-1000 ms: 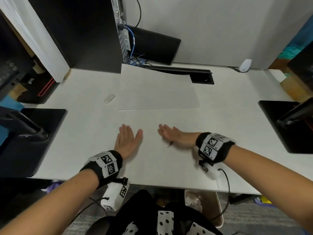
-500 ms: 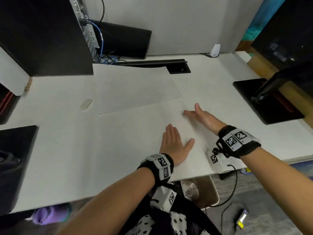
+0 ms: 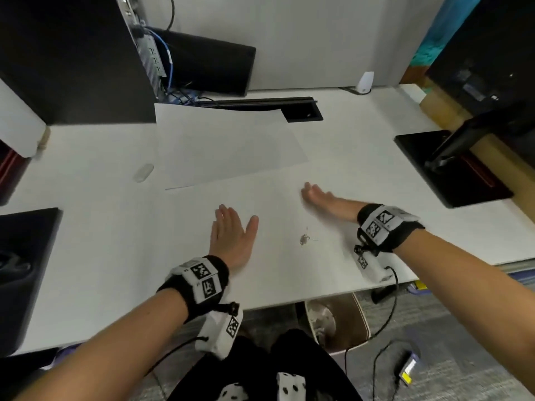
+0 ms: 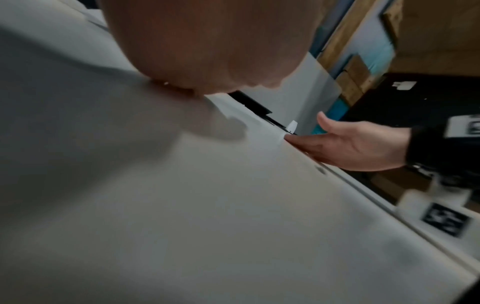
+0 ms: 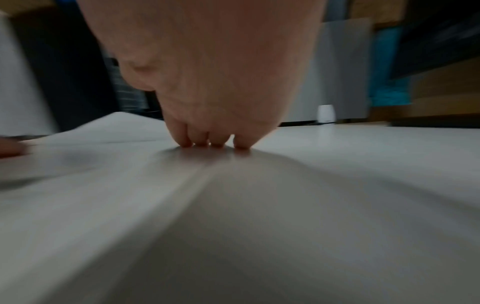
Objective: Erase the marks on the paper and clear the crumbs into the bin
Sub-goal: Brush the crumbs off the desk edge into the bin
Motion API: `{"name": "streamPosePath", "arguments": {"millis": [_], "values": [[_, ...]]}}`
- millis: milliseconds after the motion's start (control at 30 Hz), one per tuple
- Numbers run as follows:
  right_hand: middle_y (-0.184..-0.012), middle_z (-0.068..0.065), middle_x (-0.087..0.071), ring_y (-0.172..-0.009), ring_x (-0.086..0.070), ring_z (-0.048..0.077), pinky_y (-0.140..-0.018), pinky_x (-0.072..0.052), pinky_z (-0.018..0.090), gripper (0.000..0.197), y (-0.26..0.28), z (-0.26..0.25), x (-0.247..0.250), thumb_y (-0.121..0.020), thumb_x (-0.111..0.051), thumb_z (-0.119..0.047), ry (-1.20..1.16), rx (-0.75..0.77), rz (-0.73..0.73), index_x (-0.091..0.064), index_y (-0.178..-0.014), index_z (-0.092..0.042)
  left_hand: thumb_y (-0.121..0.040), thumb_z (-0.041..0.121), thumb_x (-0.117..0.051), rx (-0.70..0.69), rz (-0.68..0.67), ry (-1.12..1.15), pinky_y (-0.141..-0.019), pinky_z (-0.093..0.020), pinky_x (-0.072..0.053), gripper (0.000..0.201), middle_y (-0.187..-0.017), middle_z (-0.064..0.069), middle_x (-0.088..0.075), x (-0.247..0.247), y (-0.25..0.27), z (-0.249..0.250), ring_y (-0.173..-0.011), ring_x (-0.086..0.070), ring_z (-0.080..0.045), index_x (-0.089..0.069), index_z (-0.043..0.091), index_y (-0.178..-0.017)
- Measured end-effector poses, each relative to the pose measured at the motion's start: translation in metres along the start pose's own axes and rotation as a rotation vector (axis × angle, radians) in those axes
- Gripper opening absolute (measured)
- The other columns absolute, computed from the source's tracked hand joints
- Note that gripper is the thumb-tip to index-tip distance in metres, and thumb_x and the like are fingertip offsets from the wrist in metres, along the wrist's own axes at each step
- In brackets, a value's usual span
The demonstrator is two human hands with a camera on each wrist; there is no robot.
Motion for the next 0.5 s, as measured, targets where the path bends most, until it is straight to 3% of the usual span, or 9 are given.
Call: {"name": "streamPosePath", "arguments": {"millis": [100, 167, 200, 300, 400, 500], "values": [[-0.159, 0.000, -0.002, -0.147, 0.001, 0.014, -0.115, 0.008, 0.029, 0.051, 0.011, 0.000, -0.032, -0.102, 0.000, -0.032, 0.064, 0.171, -0.165, 0.007, -0.150, -0.017, -0.097, 0.050, -0.009, 0.024, -0.041, -0.024, -0.114, -0.031, 0.018, 0.072, -0.153, -0.010, 0.030, -0.010, 0.001, 0.011, -0.141, 0.028, -0.017, 0.019, 0.003, -0.145], [-0.158, -0.006, -0.014, -0.145, -0.005, 0.007, -0.115, 0.007, 0.026, 0.054, 0.026, 0.019, -0.037, -0.099, 0.003, -0.040, -0.094, 0.255, -0.332, -0.005, -0.150, -0.024, -0.097, 0.051, -0.009, -0.006, -0.074, -0.046, -0.113, -0.031, 0.019, 0.073, -0.152, -0.010, 0.031, -0.021, 0.004, 0.025, -0.141, 0.029, -0.017, 0.020, 0.003, -0.145], [-0.156, -0.008, -0.022, -0.144, -0.013, 0.005, -0.117, 0.002, 0.027, 0.058, 0.031, 0.029, -0.034, -0.097, 0.002, -0.047, -0.199, 0.284, -0.328, -0.015, -0.149, -0.026, -0.097, 0.051, -0.009, -0.029, -0.086, -0.071, -0.113, -0.031, 0.019, 0.073, -0.152, -0.010, 0.031, -0.027, 0.004, 0.032, -0.141, 0.029, -0.017, 0.021, 0.003, -0.144], [-0.152, -0.010, -0.032, -0.141, -0.022, 0.003, -0.118, -0.007, 0.030, 0.071, 0.036, 0.044, -0.008, -0.089, -0.005, -0.066, -0.480, 0.284, -0.155, -0.031, -0.144, -0.029, -0.097, 0.052, -0.009, -0.080, -0.100, -0.143, -0.113, -0.031, 0.019, 0.075, -0.152, -0.011, 0.031, -0.044, 0.005, 0.053, -0.141, 0.029, -0.019, 0.021, 0.003, -0.144], [-0.155, -0.008, -0.024, -0.144, -0.015, 0.008, -0.120, -0.003, 0.034, 0.066, 0.028, 0.054, 0.027, -0.094, -0.002, -0.058, -0.404, 0.239, 0.011, -0.031, -0.144, -0.028, -0.096, 0.053, -0.009, -0.123, -0.135, -0.148, -0.113, -0.031, 0.018, 0.076, -0.152, -0.012, 0.031, -0.064, 0.010, 0.078, -0.141, 0.028, -0.019, 0.020, 0.002, -0.144], [-0.156, -0.005, -0.022, -0.145, -0.015, 0.010, -0.120, -0.003, 0.034, 0.068, 0.013, 0.060, 0.058, -0.093, -0.002, -0.058, -0.300, 0.187, 0.058, -0.031, -0.145, -0.025, -0.097, 0.053, -0.009, -0.182, -0.203, -0.104, -0.114, -0.031, 0.018, 0.075, -0.152, -0.012, 0.030, -0.088, 0.015, 0.107, -0.141, 0.027, -0.019, 0.019, 0.002, -0.145]]}}
Point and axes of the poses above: each hand's wrist, its own y-axis away from the middle knuckle, its own x-axis out of the back of the hand, z = x × y, the point moved 1 cm from there along -y, towards the middle knuckle
